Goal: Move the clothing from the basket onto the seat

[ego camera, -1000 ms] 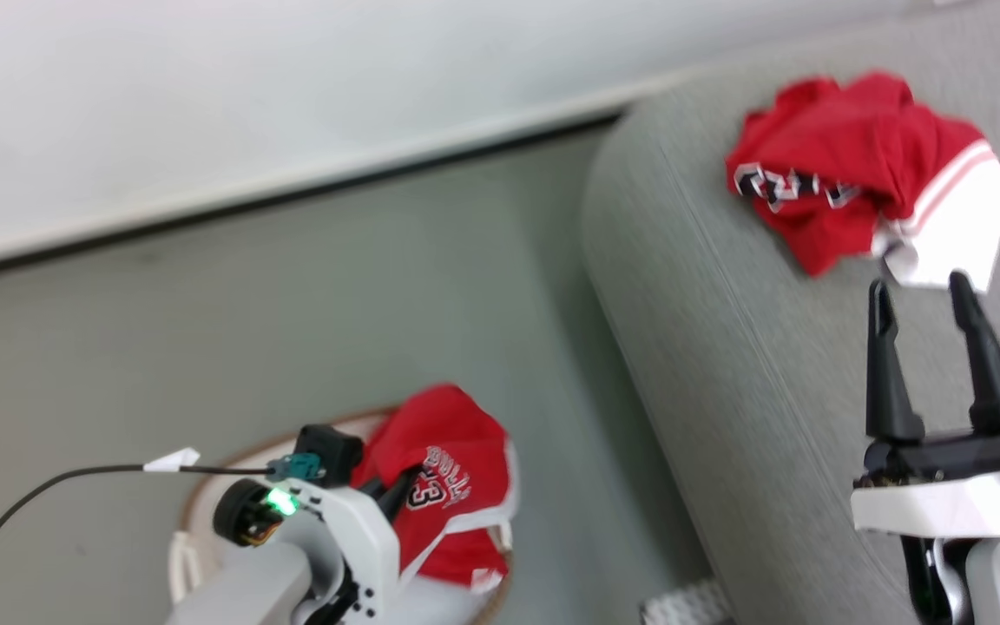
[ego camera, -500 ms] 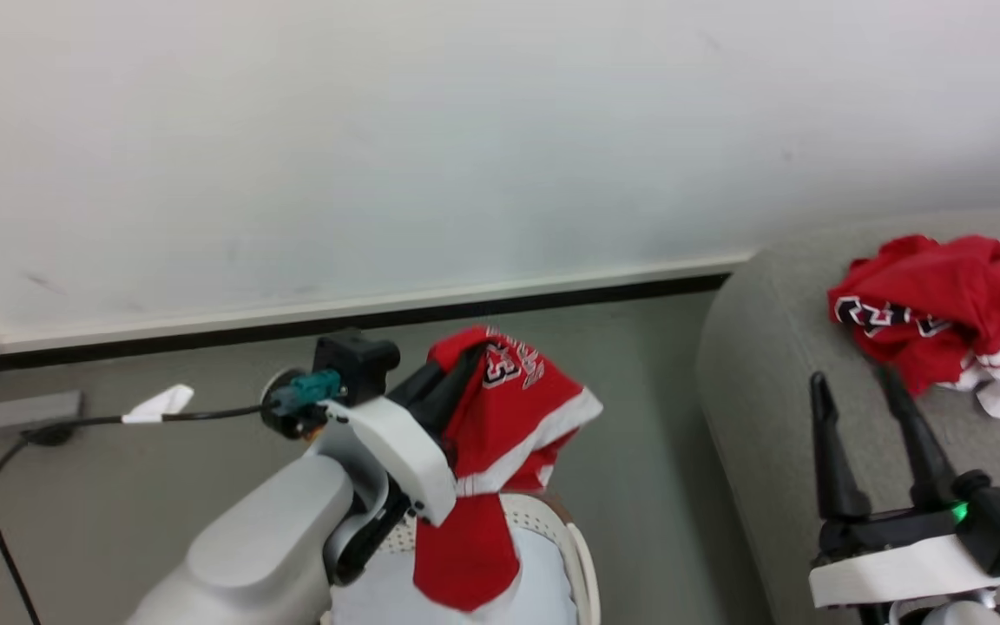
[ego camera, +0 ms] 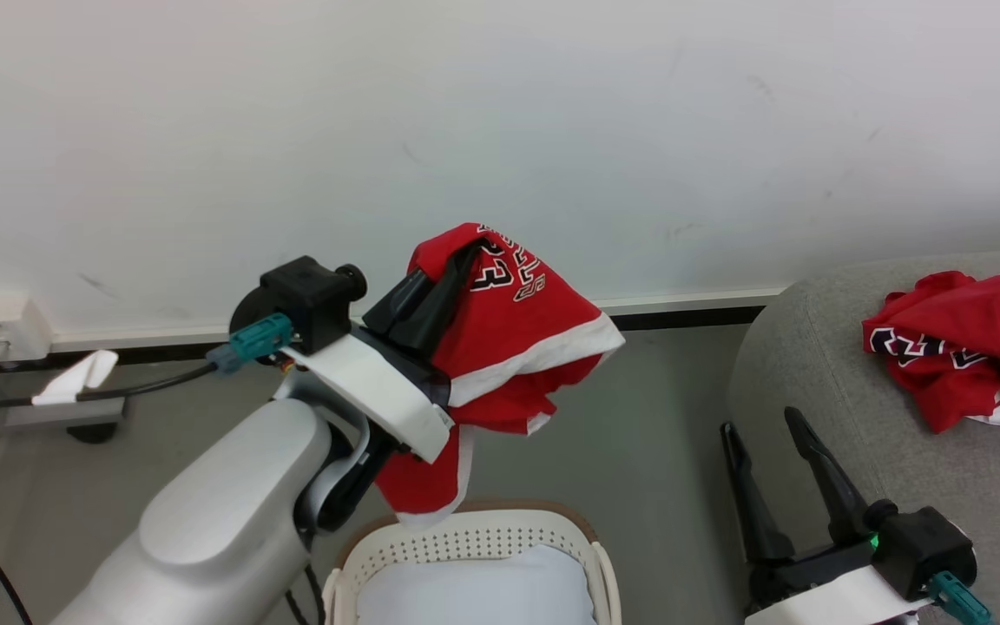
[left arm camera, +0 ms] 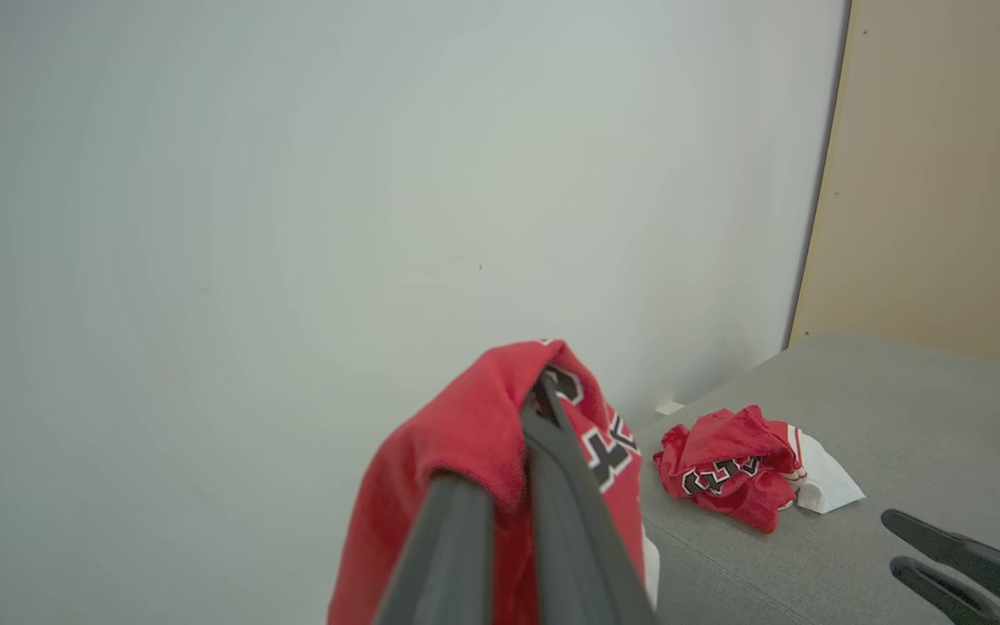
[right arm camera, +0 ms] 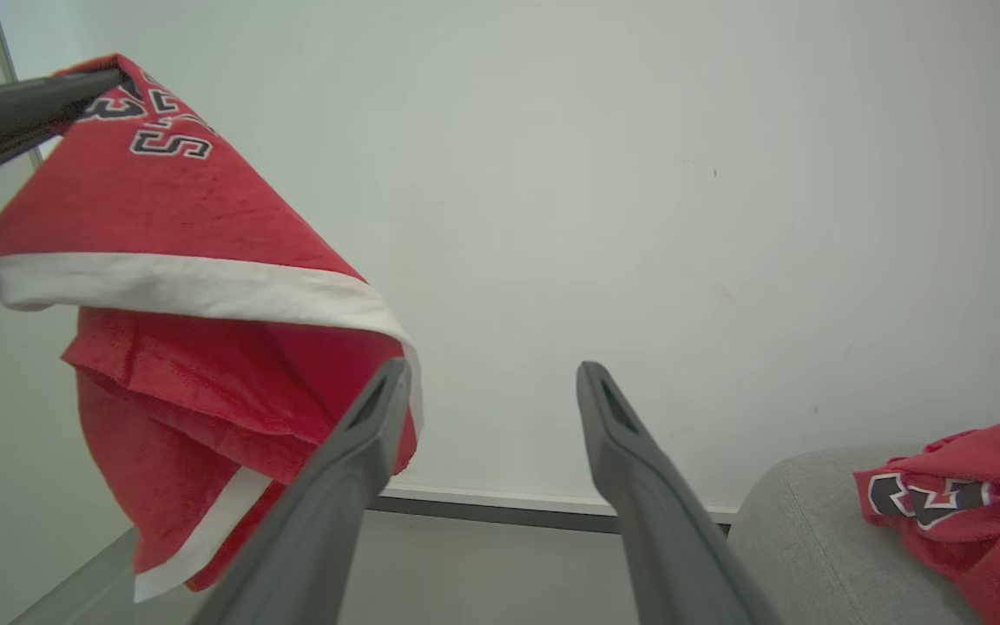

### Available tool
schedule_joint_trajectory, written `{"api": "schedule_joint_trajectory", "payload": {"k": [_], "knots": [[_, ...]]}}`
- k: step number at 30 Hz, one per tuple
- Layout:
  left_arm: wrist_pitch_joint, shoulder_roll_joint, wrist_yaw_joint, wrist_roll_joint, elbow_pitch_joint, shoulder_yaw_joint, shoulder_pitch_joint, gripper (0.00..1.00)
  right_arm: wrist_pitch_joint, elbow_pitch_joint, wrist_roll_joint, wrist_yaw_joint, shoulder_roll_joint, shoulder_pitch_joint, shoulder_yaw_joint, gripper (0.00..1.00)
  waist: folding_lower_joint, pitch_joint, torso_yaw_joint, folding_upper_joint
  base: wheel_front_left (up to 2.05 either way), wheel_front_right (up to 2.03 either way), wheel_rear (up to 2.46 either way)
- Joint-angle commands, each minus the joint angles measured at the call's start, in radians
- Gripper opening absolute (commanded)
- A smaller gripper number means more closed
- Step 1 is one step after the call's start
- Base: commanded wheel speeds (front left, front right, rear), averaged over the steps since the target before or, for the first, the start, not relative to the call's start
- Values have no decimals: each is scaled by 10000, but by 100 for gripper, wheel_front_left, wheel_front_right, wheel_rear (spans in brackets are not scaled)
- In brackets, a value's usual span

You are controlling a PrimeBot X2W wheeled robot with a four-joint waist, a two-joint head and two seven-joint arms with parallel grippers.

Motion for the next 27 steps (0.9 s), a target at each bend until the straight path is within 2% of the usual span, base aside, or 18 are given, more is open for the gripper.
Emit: {"api": "schedule_joint_trajectory", "payload": {"k": [1, 5, 8, 13, 17, 21, 27], "knots": [[33, 74, 35, -120, -117, 41, 42, 0, 11, 51, -6, -22, -24, -73, 134, 100, 2, 0, 25, 0, 0, 0, 0], [79, 108, 118, -143, -306, 30, 104, 0, 11, 254, -141, -22, -22, -194, 577, 100, 2, -5, 71, 0, 0, 0, 0], [97, 111, 200, -122, -436, -15, 148, 0, 9, 637, -234, -22, -22, -425, 1321, 100, 2, -3, 97, 0, 0, 0, 0], [189, -18, 212, -117, -618, -140, 125, 0, 9, 1740, -200, -22, -30, -968, 2874, 100, 2, -72, 332, 0, 0, 0, 0], [250, -163, 192, -159, -719, -244, 97, 0, 9, 2715, -113, -22, -80, -1581, 3664, 100, 2, -137, 585, 0, 0, 0, 0], [294, -309, 153, -201, -899, -384, 118, 0, 11, 3373, -159, -22, -58, -2187, 3962, 100, 2, -193, 878, 0, 0, 0, 0], [418, -531, 113, -190, -1156, -664, 204, 0, 11, 3771, -318, -22, -30, -2713, 3781, 100, 2, -250, 1373, 0, 0, 0, 0]]}}
